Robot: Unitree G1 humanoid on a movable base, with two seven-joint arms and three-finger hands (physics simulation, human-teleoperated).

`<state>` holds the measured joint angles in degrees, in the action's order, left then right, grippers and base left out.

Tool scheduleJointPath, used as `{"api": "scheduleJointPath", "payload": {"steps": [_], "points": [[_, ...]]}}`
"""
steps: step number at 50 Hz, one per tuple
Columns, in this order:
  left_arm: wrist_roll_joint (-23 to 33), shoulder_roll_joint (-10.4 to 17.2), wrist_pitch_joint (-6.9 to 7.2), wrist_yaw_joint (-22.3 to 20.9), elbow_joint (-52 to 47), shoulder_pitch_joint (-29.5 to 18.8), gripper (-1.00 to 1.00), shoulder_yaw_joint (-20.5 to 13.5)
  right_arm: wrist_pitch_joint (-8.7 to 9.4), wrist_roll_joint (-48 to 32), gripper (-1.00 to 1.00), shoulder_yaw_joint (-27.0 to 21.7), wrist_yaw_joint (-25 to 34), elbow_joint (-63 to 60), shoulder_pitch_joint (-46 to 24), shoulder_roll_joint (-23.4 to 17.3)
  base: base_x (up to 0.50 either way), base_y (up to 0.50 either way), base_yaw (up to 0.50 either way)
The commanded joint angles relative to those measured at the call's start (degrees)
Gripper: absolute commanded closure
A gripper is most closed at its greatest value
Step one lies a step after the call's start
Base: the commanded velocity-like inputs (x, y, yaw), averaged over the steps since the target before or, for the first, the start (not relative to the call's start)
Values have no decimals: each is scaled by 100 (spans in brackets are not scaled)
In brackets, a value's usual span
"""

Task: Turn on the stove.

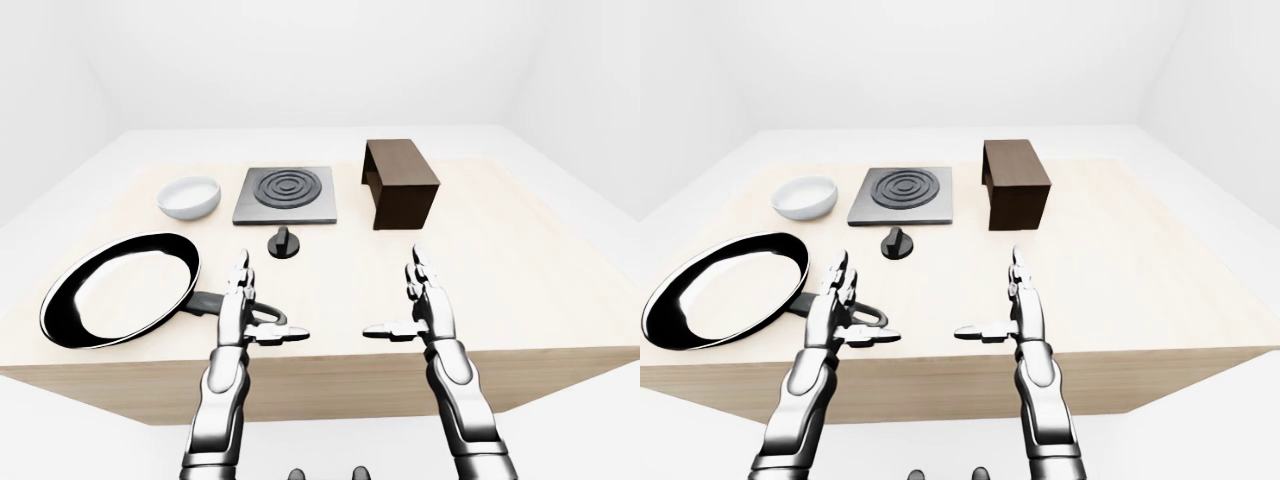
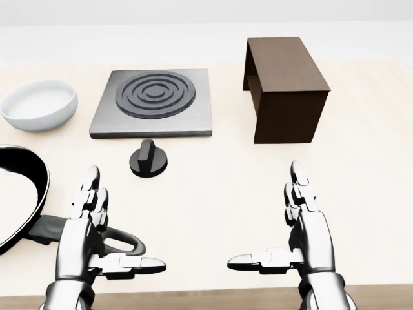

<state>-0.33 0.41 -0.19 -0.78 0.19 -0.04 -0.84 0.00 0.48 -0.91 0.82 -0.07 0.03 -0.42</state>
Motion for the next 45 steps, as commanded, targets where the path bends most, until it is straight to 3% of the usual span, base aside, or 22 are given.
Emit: {"api": "scheduleJointPath", "payload": {"steps": [1,10,14,17,27,31,45], "points": [[-43,67,-41,-113,41,-9,-100,-134,29,71,-100,-138,110,-76,27,-60,0,0,0],[-43,67,-35,-107,55,-24,-100,-134,61,85,-100,-170,92,-157,28,-73,0,0,0],[-49,66,-4,-111,13,-12,-100,-133,328,117,-100,-371,-34,-662,103,-137,0,0,0],[-51,69,-80,-110,132,-50,-100,-144,500,264,-100,-692,-97,-1231,193,-227,0,0,0],[-37,59,-37,-90,66,-22,-100,-121,500,547,-100,-1548,-248,-2145,331,-338,0,0,0],[-37,57,13,-89,-1,-6,-100,-116,500,591,-100,-1674,-247,-2278,350,-341,0,0,0],[-45,61,-86,-88,131,-26,-100,-127,500,628,-100,-1726,-268,-2285,350,-330,0,0,0]]}}
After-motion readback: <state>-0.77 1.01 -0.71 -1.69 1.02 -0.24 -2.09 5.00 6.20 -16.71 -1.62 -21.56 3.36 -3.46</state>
